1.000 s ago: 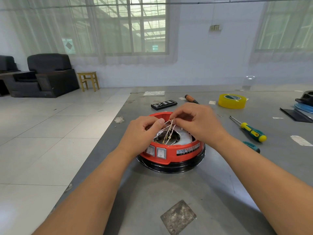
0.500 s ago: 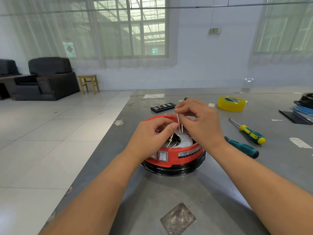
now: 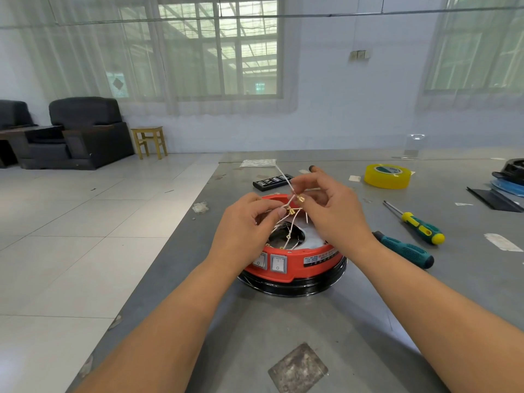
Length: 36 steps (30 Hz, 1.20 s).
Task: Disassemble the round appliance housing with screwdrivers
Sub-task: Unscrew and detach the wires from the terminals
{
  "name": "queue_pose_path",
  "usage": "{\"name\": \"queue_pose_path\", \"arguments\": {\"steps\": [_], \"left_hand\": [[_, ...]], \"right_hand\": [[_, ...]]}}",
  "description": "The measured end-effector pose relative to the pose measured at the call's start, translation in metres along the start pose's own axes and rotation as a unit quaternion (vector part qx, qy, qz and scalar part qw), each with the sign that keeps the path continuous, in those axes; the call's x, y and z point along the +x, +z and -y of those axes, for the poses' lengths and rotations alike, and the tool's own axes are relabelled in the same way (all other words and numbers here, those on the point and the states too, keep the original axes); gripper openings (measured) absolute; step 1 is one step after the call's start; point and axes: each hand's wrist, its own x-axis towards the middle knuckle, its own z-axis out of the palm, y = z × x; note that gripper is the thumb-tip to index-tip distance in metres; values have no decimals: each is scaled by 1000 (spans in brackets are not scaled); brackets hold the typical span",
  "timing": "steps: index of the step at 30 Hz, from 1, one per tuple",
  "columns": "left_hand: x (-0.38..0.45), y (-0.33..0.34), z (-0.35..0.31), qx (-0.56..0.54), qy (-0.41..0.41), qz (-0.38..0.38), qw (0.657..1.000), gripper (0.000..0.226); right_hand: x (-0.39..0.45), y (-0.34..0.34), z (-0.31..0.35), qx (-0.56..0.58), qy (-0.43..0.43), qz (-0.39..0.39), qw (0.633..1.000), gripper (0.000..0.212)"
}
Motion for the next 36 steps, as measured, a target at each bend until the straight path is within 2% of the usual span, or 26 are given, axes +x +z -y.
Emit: {"name": "queue_pose_path", "arguments": {"steps": [2, 8, 15, 20, 25, 28, 32, 36], "left_hand": [[1, 1, 2, 22, 3, -6, 1000, 15], [3, 1, 3, 44, 3, 3, 999, 14], [2, -1, 2, -49, -80, -2, 996, 12], [3, -4, 2, -64, -110, 23, 992, 17], [5, -3, -2, -170, -153, -6, 973, 20], [6, -2, -3, -192, -171, -16, 966, 20], [4, -2, -3, -174, -152, -9, 973, 24], [4, -1, -1, -83, -100, 6, 992, 31]], "right_hand": [[1, -2, 0, 60, 63, 23, 996, 36], [-1, -2, 0, -77, 42, 82, 993, 13], [4, -9, 3, -29, 78, 58, 995, 11], [3, -9, 5, 6, 77, 55, 996, 7], [4, -8, 1, -8, 91, 66, 994, 6], [5, -8, -1, -22, 105, 81, 991, 8], [8, -12, -1, -21, 111, 83, 990, 11], [9, -13, -2, -25, 110, 48, 992, 8]]}}
